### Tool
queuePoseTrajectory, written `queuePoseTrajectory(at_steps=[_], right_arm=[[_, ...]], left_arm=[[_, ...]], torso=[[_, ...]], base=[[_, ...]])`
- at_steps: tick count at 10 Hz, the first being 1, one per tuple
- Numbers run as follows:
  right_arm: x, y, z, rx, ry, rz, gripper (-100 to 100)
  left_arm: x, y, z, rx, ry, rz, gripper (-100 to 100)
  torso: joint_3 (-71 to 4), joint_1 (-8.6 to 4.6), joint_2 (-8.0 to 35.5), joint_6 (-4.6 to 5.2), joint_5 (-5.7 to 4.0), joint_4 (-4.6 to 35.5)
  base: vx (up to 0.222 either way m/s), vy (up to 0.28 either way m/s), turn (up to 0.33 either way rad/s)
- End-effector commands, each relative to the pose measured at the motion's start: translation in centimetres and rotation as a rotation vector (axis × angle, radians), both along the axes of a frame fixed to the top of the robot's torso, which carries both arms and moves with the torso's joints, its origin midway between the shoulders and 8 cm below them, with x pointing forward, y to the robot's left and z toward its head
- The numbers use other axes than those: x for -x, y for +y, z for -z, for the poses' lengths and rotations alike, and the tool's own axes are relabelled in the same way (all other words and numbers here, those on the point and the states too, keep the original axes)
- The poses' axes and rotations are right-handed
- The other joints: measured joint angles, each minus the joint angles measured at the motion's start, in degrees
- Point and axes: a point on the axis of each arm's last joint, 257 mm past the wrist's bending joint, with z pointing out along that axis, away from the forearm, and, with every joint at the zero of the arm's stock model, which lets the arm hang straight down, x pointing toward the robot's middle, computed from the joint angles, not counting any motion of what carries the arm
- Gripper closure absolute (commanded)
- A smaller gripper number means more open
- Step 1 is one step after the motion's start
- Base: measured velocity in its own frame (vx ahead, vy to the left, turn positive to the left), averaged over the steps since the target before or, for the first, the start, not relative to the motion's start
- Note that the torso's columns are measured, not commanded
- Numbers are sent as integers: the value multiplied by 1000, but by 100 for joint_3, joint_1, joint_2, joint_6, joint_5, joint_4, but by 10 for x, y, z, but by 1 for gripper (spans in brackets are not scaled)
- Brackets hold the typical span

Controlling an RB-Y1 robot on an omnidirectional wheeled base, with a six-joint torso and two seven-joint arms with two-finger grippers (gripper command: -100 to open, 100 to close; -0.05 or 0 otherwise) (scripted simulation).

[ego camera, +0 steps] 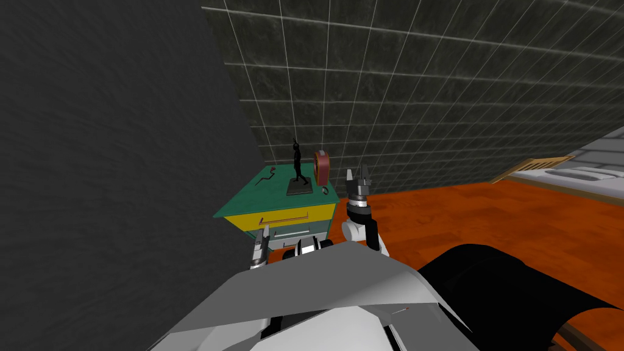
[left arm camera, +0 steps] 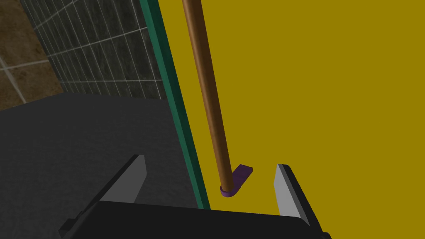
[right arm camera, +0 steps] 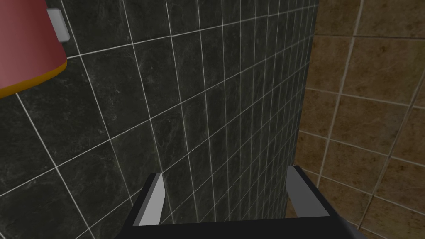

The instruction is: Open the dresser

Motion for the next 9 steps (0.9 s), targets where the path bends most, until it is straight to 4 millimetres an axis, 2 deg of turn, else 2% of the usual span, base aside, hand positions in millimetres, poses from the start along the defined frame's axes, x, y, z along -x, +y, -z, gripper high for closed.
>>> queuePoseTrajectory(at_steps=[1, 5, 6, 7, 9], right_arm=[[0, 0, 0, 0, 0, 0, 0], [0, 0, 0, 0, 0, 0, 0], [0, 0, 0, 0, 0, 0, 0], [0, 0, 0, 0, 0, 0, 0], [0, 0, 0, 0, 0, 0, 0]], left_arm=[[-18, 3, -7, 0, 3, 1, -100], [-39, 7, -18, 1, 3, 3, -100], [-37, 6, -16, 1, 1, 3, -100], [-27, 5, -11, 0, 3, 2, 100], [-18, 3, -7, 0, 3, 1, 100]], torso=[[2, -3, 2, 0, -1, 0], [-2, 2, -3, 0, 1, -1], [-2, 1, -4, 0, 0, -1], [-3, 2, -5, -1, 1, -2], [0, -9, 13, -3, -16, 21]], base=[[-31, -23, 5], [-25, -15, 5], [-8, -7, -1], [17, 11, -7], [29, 18, -6]])
